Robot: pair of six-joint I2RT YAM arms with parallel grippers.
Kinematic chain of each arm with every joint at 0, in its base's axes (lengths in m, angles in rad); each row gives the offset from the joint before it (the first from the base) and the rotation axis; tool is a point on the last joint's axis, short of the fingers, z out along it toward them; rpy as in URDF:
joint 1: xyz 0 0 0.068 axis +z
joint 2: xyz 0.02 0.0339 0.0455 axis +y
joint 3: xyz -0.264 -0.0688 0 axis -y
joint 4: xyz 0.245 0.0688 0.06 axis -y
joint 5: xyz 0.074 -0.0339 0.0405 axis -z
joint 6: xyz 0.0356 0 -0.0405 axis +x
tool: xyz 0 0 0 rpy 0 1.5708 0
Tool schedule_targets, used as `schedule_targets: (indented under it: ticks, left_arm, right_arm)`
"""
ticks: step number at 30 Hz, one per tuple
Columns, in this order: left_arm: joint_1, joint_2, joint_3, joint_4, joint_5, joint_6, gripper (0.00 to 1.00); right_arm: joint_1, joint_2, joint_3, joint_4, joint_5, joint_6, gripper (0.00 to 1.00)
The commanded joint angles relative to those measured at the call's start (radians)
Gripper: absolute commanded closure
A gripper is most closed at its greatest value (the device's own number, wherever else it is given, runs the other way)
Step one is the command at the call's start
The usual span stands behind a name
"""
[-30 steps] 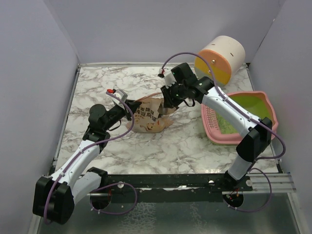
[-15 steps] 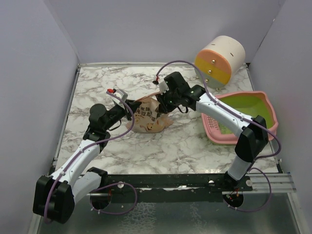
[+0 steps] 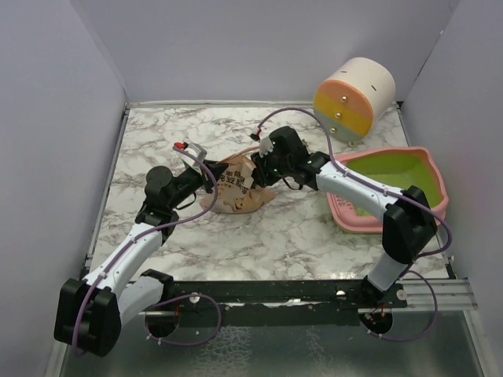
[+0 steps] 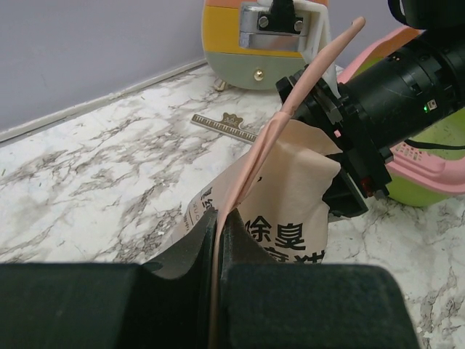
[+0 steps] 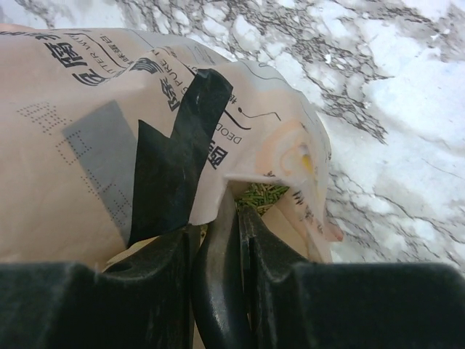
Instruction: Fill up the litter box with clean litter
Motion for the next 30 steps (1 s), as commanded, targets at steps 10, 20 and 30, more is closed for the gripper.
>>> schedule_targets:
  ticks: [10,20,30]
  left_arm:
    - [-0.014,0.025,0.017,0.065,0.002,0.001,1.0]
    - [-0.013,0.026,0.011,0.065,-0.011,0.018,1.0]
    - [-0.012,-0.002,0.0,0.065,-0.035,0.033,1.0]
  right_arm:
    - [0.018,0.045,-0.275,0.338,-0.27,0.193,0.99]
    - [-0.1,-0.007,-0.455,0.726,-0.509,0.372,0.99]
    - [-0.203,-0.03,-0.511,0.921,-0.682,0.494,0.99]
